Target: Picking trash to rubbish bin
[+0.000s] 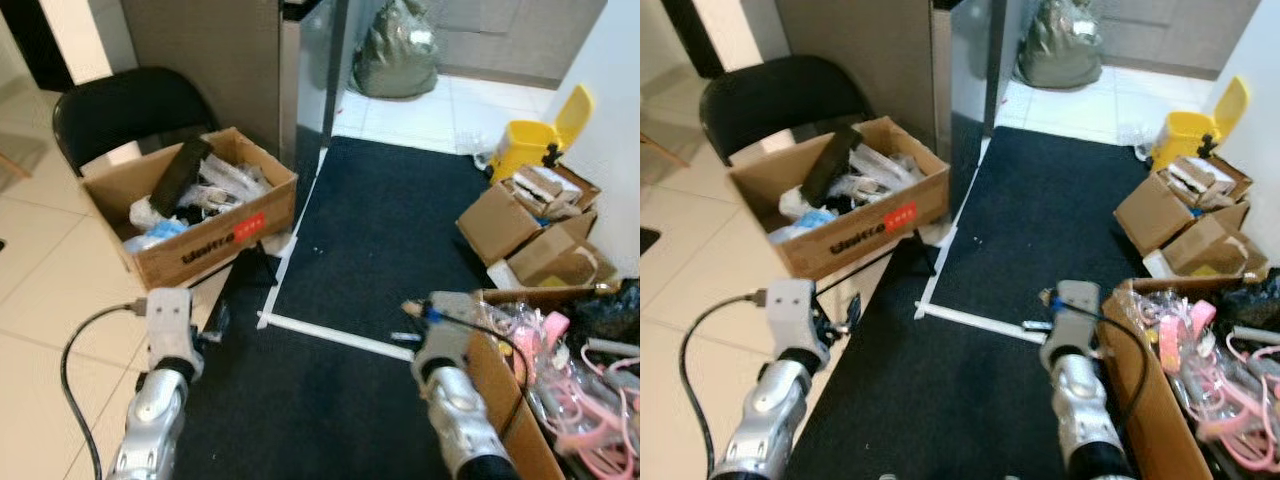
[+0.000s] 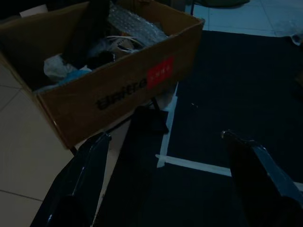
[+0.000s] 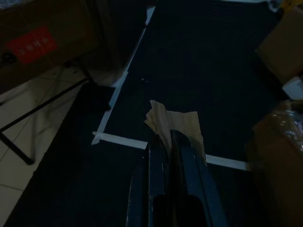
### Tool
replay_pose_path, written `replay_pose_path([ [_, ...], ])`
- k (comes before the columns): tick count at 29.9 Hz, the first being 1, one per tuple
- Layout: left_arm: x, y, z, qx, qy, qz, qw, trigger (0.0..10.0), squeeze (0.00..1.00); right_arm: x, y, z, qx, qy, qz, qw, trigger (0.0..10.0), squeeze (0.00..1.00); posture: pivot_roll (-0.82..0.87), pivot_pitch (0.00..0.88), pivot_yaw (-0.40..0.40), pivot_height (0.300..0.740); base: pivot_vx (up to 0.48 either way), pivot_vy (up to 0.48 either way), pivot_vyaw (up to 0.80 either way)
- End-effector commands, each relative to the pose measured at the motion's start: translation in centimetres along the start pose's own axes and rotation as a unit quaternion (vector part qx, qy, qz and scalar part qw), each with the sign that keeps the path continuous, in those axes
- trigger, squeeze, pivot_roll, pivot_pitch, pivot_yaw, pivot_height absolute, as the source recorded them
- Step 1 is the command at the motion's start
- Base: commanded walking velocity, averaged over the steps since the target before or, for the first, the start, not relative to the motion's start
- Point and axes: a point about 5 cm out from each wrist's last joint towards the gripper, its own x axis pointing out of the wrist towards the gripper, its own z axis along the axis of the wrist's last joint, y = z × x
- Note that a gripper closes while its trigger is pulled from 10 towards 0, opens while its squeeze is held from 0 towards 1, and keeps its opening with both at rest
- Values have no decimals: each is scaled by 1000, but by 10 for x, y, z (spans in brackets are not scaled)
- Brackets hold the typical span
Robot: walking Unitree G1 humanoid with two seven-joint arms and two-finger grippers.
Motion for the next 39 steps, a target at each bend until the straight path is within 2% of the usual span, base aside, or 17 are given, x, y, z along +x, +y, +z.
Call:
replay_pose_path([
  [1, -3, 2, -7, 3, 16, 2, 1000, 10000, 0, -1, -6, -3, -2, 7, -11, 1000, 10000, 0, 49, 139, 7, 740, 319, 0, 0],
  [31, -3, 4, -6, 10, 15, -3, 1000, 10000, 0, -1, -4, -3, 3, 6, -9, 1000, 10000, 0, 59, 121, 8, 740, 319, 0, 0],
  [39, -3, 4, -5, 12, 13, -6, 1000, 10000, 0, 0, -1, -1, -10, 2, -1, 1000, 10000, 0, 64, 111, 6, 740, 324, 0, 0],
])
